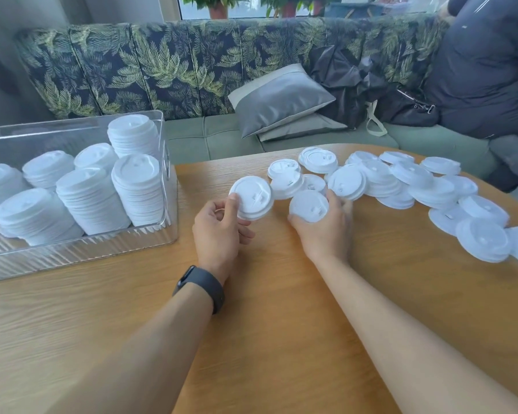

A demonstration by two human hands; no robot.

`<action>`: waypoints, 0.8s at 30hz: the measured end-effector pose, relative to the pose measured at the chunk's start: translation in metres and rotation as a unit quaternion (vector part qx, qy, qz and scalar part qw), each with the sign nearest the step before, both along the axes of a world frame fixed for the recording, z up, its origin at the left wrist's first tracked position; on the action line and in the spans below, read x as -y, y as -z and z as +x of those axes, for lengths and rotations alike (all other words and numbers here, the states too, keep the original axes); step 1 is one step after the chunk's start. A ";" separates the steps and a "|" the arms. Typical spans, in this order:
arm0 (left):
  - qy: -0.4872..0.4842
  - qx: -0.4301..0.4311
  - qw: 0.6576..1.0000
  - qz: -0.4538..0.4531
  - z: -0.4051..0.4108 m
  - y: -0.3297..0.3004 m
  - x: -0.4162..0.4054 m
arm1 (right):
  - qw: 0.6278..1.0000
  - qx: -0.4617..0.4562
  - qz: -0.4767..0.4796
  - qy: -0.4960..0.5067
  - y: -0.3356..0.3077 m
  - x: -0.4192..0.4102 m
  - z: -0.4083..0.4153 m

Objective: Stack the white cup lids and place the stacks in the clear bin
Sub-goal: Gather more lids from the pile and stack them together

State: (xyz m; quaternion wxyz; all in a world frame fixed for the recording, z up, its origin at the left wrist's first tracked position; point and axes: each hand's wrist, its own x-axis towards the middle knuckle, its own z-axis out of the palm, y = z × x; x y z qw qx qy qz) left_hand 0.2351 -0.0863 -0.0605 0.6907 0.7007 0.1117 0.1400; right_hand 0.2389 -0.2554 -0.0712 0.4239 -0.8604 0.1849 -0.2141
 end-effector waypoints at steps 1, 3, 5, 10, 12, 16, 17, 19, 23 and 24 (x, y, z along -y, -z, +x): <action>-0.001 -0.001 1.000 -0.005 -0.003 -0.001 -0.001 | 1.000 0.002 0.006 0.004 0.000 0.000 -0.008; -0.001 -0.006 1.000 -0.007 -0.012 -0.002 -0.002 | 1.000 0.009 0.021 0.011 -0.001 0.000 -0.023; 0.000 -0.009 1.000 -0.009 -0.024 -0.002 -0.004 | 0.999 0.016 0.031 0.014 -0.002 -0.001 -0.038; 0.009 -0.020 1.000 -0.009 -0.066 -0.004 -0.012 | 0.997 0.048 0.062 -0.004 -0.005 -0.007 -0.077; 0.012 -0.024 1.000 -0.014 -0.083 -0.004 -0.015 | 0.996 0.057 0.068 -0.028 -0.007 -0.011 -0.093; 0.013 -0.029 0.999 -0.017 -0.118 -0.004 -0.022 | 0.991 0.043 0.089 -0.087 -0.012 -0.019 -0.127; 0.013 -0.031 0.999 -0.018 -0.125 -0.004 -0.024 | 0.990 0.039 0.093 -0.094 -0.012 -0.021 -0.135; 0.015 -0.034 0.999 -0.021 -0.141 -0.005 -0.027 | 0.989 0.036 0.099 -0.101 -0.010 -0.027 -0.148; 0.026 -0.046 0.998 -0.026 -0.167 -0.007 -0.034 | 0.985 0.022 0.120 -0.119 -0.013 -0.036 -0.172; 0.031 -0.047 0.998 -0.029 -0.173 -0.008 -0.035 | 0.984 0.015 0.125 -0.125 -0.014 -0.038 -0.176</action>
